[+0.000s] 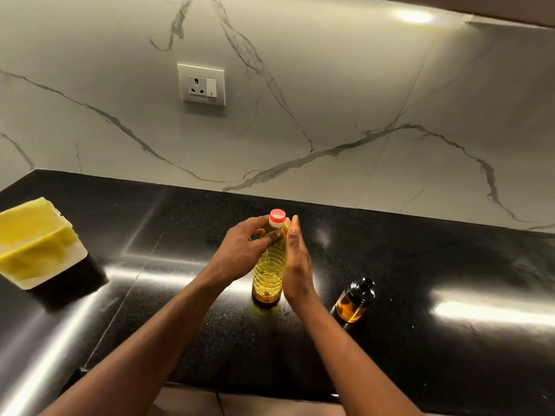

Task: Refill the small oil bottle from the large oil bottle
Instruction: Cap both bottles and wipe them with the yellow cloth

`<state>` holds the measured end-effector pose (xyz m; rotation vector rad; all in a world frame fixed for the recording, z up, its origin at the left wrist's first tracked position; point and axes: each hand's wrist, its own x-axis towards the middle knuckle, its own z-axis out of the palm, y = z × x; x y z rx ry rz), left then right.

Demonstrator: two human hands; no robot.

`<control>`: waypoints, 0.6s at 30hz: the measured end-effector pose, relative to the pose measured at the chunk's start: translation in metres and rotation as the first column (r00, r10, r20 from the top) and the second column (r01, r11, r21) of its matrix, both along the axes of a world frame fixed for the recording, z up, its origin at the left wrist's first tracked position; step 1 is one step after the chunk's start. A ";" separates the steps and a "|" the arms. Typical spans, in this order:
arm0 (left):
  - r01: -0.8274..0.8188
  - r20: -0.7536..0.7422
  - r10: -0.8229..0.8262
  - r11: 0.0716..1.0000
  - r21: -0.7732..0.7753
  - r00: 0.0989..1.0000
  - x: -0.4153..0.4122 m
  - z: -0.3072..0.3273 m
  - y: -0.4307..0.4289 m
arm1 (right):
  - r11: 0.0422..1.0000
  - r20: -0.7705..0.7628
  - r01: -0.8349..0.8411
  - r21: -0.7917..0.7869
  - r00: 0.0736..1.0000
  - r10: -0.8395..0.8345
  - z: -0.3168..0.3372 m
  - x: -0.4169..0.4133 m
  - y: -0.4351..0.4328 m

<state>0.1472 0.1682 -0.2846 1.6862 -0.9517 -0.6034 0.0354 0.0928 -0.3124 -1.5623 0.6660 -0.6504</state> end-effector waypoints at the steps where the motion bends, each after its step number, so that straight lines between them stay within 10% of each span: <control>1: 0.003 -0.007 -0.003 1.000 -0.003 1.000 0.000 0.001 -0.001 | 0.998 -0.006 -0.011 0.056 1.000 0.011 -0.003 0.000 -0.008; 9: -0.082 0.085 0.078 0.996 0.039 0.993 -0.007 0.003 -0.007 | 0.980 0.000 0.060 0.192 0.998 -0.061 -0.023 -0.019 0.031; 18: -0.119 0.150 0.116 0.993 0.013 0.982 -0.008 -0.002 -0.011 | 0.970 -0.113 -0.058 -0.235 0.993 0.032 -0.016 -0.021 0.039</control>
